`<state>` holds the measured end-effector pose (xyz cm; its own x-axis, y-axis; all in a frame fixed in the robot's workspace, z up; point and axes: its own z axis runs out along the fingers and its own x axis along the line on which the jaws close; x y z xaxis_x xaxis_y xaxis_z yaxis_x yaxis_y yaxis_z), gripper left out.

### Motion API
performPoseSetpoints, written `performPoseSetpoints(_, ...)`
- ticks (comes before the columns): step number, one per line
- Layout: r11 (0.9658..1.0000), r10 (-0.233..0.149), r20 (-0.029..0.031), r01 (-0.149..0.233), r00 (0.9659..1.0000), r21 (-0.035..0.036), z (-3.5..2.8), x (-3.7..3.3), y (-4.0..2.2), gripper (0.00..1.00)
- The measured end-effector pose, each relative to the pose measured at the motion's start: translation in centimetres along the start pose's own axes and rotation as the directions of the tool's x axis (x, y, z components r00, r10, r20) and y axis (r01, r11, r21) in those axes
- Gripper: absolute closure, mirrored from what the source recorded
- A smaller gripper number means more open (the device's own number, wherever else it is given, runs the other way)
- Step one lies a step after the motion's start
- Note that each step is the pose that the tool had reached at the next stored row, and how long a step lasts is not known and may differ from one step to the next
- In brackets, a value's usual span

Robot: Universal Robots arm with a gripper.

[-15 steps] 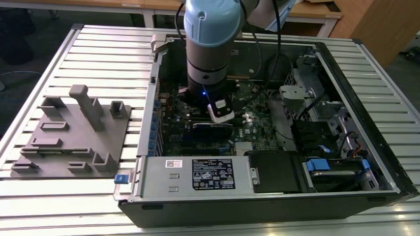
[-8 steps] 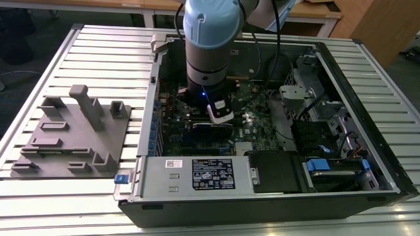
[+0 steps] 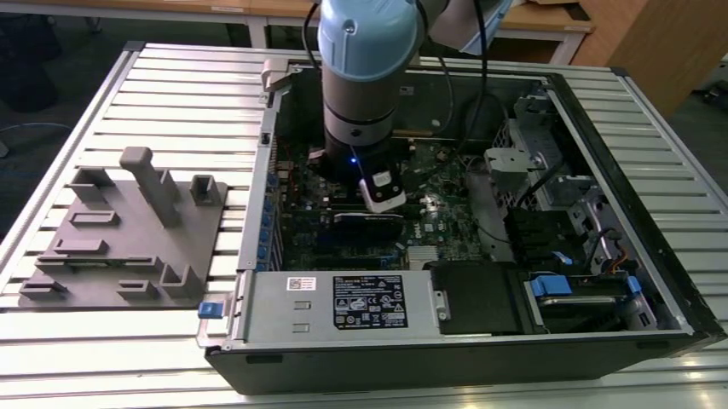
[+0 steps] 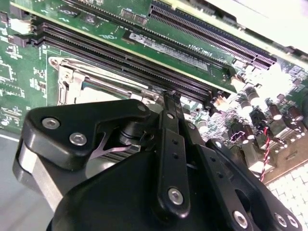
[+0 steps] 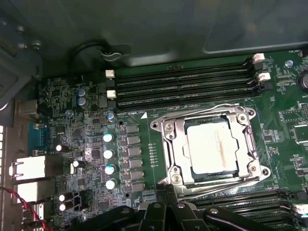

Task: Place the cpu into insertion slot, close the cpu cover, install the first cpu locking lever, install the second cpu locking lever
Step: 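Install the second cpu locking lever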

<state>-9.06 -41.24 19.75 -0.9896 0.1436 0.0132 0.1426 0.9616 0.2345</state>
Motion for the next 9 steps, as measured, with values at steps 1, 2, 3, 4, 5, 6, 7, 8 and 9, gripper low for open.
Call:
performPoseSetpoints(1, 1.0000, 0.000, 0.0001, 0.000, 1.0000, -0.0001, -0.03, -0.04, -0.02, 0.90)
performPoseSetpoints(2, 1.0000, 0.000, 0.0000, 0.000, 1.0000, 0.0000, -0.06, -0.10, -0.05, 0.90)
performPoseSetpoints(3, 1.0000, 0.000, 0.0000, 0.000, 1.0000, 0.0001, -0.09, -0.16, -0.10, 0.90)
performPoseSetpoints(4, 1.0000, 0.000, 0.0001, 0.000, 1.0000, 0.0000, -0.12, -0.20, -0.16, 0.90)
performPoseSetpoints(5, 1.0000, 0.000, 0.0001, 0.000, 1.0000, 0.0000, -0.15, -0.23, -0.24, 0.90)
performPoseSetpoints(6, 1.0000, 0.000, 0.0000, 0.000, 1.0000, 0.0001, -0.18, -0.25, -0.34, 0.90)
performPoseSetpoints(7, 1.0000, 0.000, 0.0000, 0.000, 1.0000, 0.0001, -0.20, -0.27, -0.45, 0.90)
performPoseSetpoints(8, 1.0000, 0.000, 0.0000, 0.000, 1.0000, 0.0000, -0.22, -0.29, -0.54, 0.90)
performPoseSetpoints(9, 1.0000, 0.000, 0.0000, 0.000, 1.0000, -0.0004, -0.21, -0.28, -0.58, 0.90)
